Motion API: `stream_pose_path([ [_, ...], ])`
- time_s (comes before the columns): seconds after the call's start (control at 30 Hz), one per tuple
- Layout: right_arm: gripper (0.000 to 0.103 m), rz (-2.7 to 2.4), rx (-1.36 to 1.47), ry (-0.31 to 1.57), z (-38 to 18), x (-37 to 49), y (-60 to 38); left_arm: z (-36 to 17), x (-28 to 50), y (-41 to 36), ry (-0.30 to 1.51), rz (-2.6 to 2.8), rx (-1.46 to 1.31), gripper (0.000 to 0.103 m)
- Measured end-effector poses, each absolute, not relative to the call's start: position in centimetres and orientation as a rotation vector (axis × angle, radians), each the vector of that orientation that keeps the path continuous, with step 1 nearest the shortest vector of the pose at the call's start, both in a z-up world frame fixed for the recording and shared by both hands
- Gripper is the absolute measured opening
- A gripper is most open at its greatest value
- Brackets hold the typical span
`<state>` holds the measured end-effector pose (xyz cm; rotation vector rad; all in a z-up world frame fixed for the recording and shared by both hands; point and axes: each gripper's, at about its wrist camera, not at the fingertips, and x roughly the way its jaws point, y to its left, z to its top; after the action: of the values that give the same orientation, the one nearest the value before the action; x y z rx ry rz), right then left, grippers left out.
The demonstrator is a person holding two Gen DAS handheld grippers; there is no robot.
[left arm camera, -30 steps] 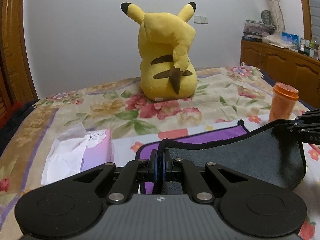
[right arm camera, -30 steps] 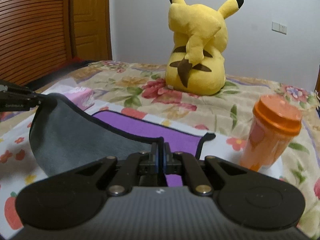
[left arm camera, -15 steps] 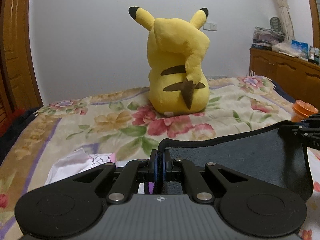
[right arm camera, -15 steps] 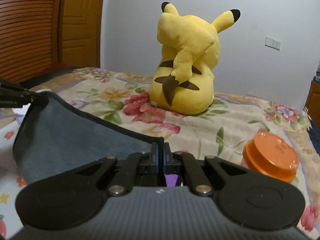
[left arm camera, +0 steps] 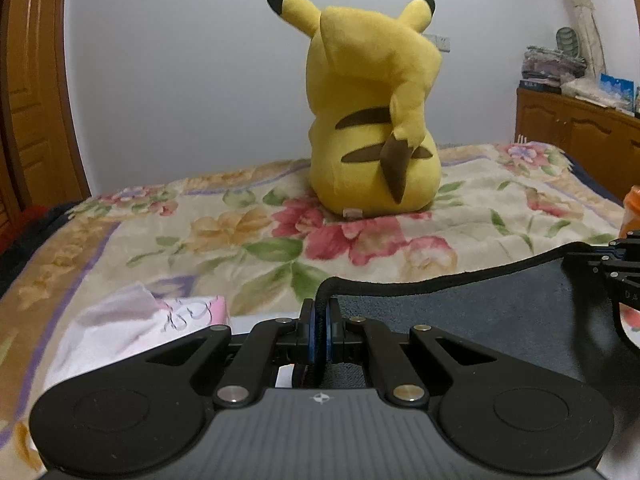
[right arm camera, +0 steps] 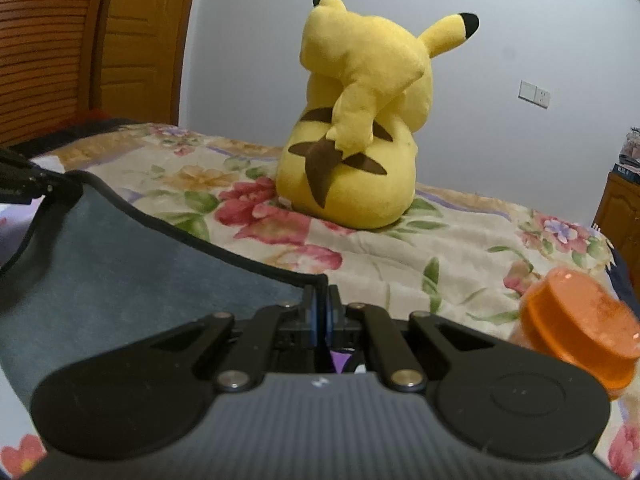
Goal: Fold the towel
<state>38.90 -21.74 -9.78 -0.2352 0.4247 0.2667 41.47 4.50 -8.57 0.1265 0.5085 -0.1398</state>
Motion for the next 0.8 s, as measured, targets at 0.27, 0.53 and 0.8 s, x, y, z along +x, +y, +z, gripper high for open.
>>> stream_pose_path([
  [0.27, 0.005, 0.256, -0.253, 0.476, -12.3, 39.4, -21.5, -11.1, 42.1, 4.1, 0.548, -0.136, 0.141, 0.008],
  [0.53, 0.005, 0.245, -0.254, 0.505, -13.1, 39.9, -21.3, -11.8, 42.6, 3.9, 0.574, -0.134, 0.150, 0.009],
  [0.8, 0.033, 0.224, -0.245, 0.525, -13.1, 39.8, -21.9, -12.0, 42.2, 4.0, 0.588, -0.131, 0.150, 0.035],
])
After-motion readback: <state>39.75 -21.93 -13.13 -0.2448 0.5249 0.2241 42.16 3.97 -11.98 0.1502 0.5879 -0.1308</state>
